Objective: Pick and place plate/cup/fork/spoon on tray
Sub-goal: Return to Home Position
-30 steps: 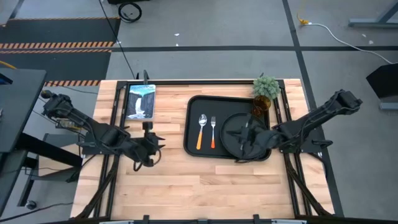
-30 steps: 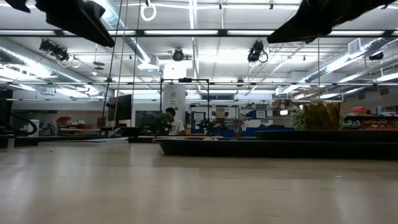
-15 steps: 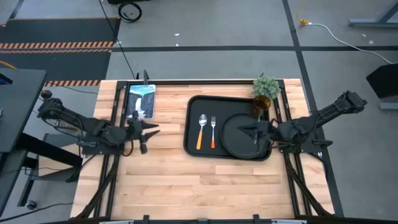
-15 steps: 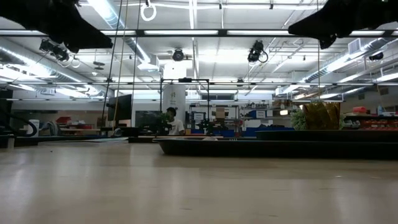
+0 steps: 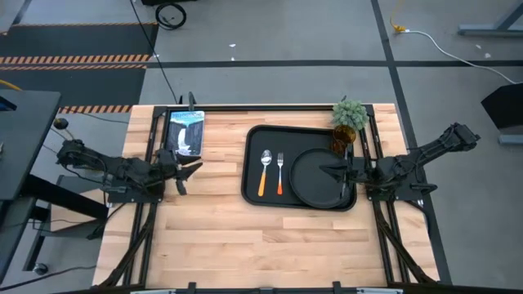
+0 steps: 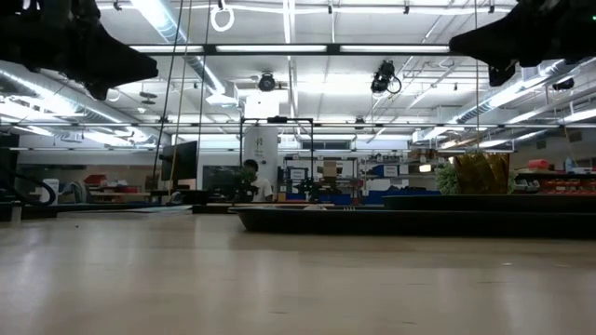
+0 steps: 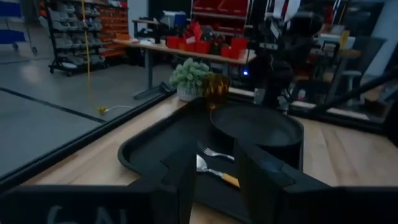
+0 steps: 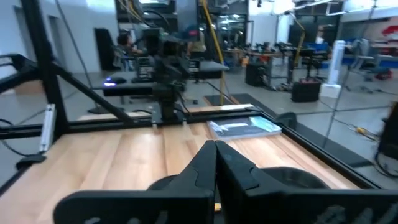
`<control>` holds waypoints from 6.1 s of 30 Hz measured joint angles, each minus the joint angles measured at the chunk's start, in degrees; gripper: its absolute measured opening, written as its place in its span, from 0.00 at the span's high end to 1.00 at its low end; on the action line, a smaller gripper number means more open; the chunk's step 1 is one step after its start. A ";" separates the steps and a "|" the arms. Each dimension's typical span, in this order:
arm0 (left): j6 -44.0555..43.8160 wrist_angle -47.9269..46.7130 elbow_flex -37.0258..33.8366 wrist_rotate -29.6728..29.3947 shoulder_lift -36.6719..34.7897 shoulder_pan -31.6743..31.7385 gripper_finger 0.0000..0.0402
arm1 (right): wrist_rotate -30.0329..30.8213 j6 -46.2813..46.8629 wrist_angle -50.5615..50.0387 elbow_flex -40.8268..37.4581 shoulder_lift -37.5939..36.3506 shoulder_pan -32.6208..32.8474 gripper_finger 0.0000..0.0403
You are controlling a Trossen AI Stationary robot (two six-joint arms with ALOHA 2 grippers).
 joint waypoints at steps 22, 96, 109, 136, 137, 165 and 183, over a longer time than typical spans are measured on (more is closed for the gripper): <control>1.94 -0.42 -0.85 20.22 -6.64 3.49 0.71 | -9.71 -1.14 4.44 -9.21 -9.72 -0.11 0.97; 7.97 13.41 -8.93 19.74 -6.60 4.37 0.71 | -9.50 -0.18 2.98 -9.21 -9.58 0.11 0.96; 7.97 13.42 -8.92 19.74 -6.60 4.37 0.71 | -9.50 -0.18 3.00 -9.21 -9.58 0.11 0.96; 7.97 13.42 -8.92 19.74 -6.60 4.36 0.71 | -9.50 -0.18 3.00 -9.21 -9.56 0.11 0.96; 7.97 13.41 -8.92 19.74 -6.60 4.37 0.71 | -9.50 -0.18 3.00 -9.21 -9.56 0.11 0.96; 7.97 13.41 -8.92 19.74 -6.60 4.37 0.71 | -9.53 -0.18 2.98 -9.21 -9.56 0.10 0.96; 7.99 13.41 -8.89 19.74 -6.60 4.36 0.71 | -9.52 -0.17 3.00 -9.22 -9.57 0.10 0.96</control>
